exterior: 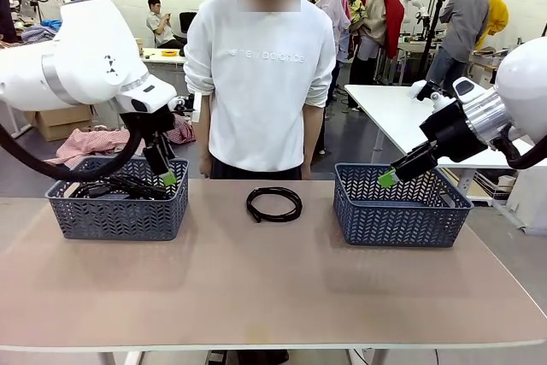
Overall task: Organize the cables according to human instructions.
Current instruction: Pick up a bundle of cables and place it in the basket indicated by the human.
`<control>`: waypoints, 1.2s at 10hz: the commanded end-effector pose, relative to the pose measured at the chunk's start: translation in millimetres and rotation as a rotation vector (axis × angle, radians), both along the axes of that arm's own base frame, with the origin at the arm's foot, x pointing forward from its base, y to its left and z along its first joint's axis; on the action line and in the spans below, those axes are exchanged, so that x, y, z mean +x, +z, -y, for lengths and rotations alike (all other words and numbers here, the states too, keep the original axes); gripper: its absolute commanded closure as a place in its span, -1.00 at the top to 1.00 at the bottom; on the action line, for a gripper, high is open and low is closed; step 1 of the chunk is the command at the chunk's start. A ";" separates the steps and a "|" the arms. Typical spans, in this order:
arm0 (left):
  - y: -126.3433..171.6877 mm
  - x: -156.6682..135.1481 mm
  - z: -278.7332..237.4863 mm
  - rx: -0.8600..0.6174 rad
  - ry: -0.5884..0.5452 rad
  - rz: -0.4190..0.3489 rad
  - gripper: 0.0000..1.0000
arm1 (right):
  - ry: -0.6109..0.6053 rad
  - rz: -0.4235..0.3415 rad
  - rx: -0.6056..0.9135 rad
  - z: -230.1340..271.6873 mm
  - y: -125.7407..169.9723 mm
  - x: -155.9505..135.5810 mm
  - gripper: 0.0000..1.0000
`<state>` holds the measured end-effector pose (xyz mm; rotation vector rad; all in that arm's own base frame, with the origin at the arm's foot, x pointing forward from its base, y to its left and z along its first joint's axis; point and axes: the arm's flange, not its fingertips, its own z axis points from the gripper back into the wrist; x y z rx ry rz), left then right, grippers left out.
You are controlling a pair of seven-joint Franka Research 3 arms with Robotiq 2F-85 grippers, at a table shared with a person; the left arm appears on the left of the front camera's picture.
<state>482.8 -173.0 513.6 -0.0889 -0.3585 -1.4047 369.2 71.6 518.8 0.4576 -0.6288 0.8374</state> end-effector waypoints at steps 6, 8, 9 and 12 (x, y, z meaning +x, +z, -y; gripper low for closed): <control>-39.5 -57.8 23.3 -0.220 -0.019 -0.042 1.00 | 0.023 0.015 0.029 0.4 -2.6 2.7 1.00; -47.7 -62.2 27.7 -0.240 0.003 -0.056 1.00 | 0.023 0.015 0.029 0.4 -2.6 2.7 1.00; -49.7 -62.1 29.0 -0.255 0.031 -0.061 1.00 | 0.023 0.015 0.029 0.4 -2.6 2.7 1.00; -44.0 -58.1 33.2 -0.205 -0.001 -0.074 1.00 | 0.023 0.015 0.029 0.4 -2.6 2.7 1.00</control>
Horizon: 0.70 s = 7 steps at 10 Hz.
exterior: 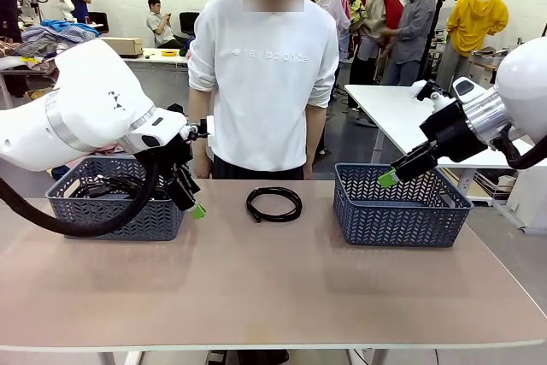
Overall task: Organize the cables according to human instructions.
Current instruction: Pick up a bundle of cables and place it in the basket indicated by the human.
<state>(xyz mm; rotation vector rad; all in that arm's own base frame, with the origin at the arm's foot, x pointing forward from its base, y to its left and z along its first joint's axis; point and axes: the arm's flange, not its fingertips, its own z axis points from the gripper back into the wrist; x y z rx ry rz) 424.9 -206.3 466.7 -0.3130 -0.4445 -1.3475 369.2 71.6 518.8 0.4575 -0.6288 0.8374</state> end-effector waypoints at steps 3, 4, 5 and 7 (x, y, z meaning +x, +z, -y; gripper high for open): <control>2.9 -0.2 -0.1 0.007 -0.009 0.002 1.00 | 0.023 0.015 0.029 0.4 -2.6 2.7 1.00; 2.9 -0.2 -0.1 0.007 -0.009 0.002 1.00 | 0.023 0.015 0.029 0.4 -2.6 2.7 1.00; 2.9 -0.2 -0.1 0.007 -0.009 0.002 1.00 | 0.023 0.015 0.029 0.4 -2.6 2.7 1.00; 2.9 -0.2 -0.1 0.007 -0.009 0.002 1.00 | 0.023 0.015 0.029 0.4 -2.6 2.7 1.00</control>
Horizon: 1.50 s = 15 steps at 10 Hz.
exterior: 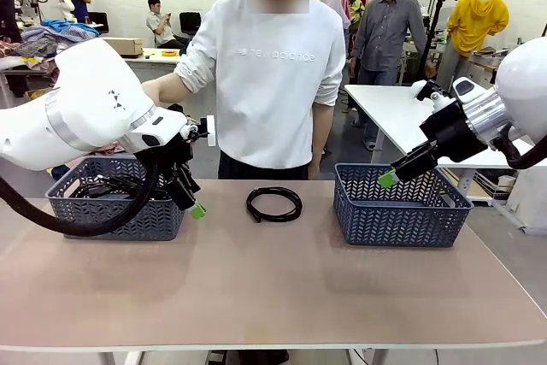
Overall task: Organize the cables according to human instructions.
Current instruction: Pick up a bundle of cables and place it in the basket indicated by the human.
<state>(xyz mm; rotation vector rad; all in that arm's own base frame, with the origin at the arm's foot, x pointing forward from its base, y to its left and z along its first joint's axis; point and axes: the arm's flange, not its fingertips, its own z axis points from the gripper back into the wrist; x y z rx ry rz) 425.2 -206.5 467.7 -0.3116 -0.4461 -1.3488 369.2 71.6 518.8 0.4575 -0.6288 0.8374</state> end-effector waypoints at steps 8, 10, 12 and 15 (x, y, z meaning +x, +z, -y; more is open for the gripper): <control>1.9 -0.5 -0.4 0.007 -0.008 0.000 1.00 | 0.023 0.015 0.029 0.4 -2.6 2.7 1.00; 1.9 -0.5 -0.4 0.007 -0.008 0.000 1.00 | 0.023 0.015 0.029 0.4 -2.6 2.7 1.00; 2.4 9.2 12.7 0.064 -0.086 0.034 1.00 | 0.023 0.015 0.029 0.4 -2.6 2.7 1.00; -0.8 55.7 58.1 0.177 -0.330 0.113 1.00 | 0.023 0.015 0.029 0.4 -2.6 2.7 1.00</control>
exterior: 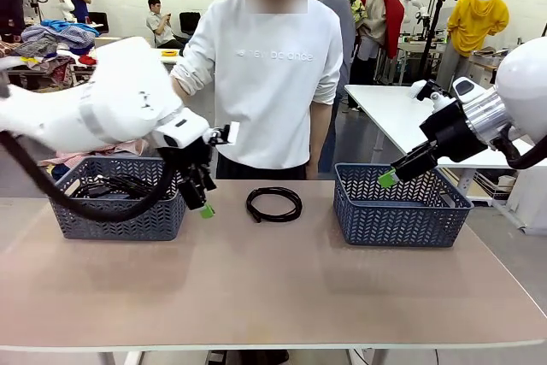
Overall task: Organize the cables according to human instructions.
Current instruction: Pick up a bundle of cables and place it in the basket indicated by the human.
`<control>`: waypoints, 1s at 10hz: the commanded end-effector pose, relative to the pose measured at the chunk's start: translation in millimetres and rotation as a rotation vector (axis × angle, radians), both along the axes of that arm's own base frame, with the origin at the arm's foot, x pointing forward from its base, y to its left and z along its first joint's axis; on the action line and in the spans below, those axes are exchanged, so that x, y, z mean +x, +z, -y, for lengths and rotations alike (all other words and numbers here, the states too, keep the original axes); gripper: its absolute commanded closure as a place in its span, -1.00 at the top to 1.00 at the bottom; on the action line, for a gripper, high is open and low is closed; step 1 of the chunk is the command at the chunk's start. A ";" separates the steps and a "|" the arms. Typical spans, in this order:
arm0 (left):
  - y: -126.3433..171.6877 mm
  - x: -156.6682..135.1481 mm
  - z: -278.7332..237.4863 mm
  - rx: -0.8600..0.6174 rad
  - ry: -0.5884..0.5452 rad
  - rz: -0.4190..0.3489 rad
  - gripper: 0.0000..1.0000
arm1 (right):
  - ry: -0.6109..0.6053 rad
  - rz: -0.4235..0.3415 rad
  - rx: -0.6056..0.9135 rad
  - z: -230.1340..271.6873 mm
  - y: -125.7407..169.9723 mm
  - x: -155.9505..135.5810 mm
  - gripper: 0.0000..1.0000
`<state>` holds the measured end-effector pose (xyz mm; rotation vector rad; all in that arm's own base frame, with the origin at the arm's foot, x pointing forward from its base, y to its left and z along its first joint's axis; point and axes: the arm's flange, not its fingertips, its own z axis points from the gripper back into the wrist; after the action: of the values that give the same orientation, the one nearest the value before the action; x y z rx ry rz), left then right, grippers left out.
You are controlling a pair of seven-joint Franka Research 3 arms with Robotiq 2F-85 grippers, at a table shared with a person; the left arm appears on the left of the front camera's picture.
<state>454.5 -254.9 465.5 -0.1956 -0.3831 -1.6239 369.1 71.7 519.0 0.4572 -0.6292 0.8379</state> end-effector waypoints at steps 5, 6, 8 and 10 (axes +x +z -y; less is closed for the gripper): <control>-10.8 98.6 82.0 0.226 -0.458 0.089 1.00 | 0.022 0.014 0.029 0.5 -2.8 2.8 1.00; -13.9 110.1 92.1 0.271 -0.475 0.098 1.00 | 0.022 0.014 0.029 0.5 -2.8 2.8 1.00; -15.3 122.5 98.7 0.312 -0.465 0.120 1.00 | 0.022 0.014 0.029 0.5 -2.8 2.8 1.00; -22.2 115.1 95.5 0.285 -0.488 0.113 1.00 | 0.022 0.014 0.029 0.5 -2.8 2.8 1.00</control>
<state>576.5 -351.6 448.2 0.0451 -0.1990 -2.1386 369.1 71.8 519.0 0.4570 -0.6289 0.8381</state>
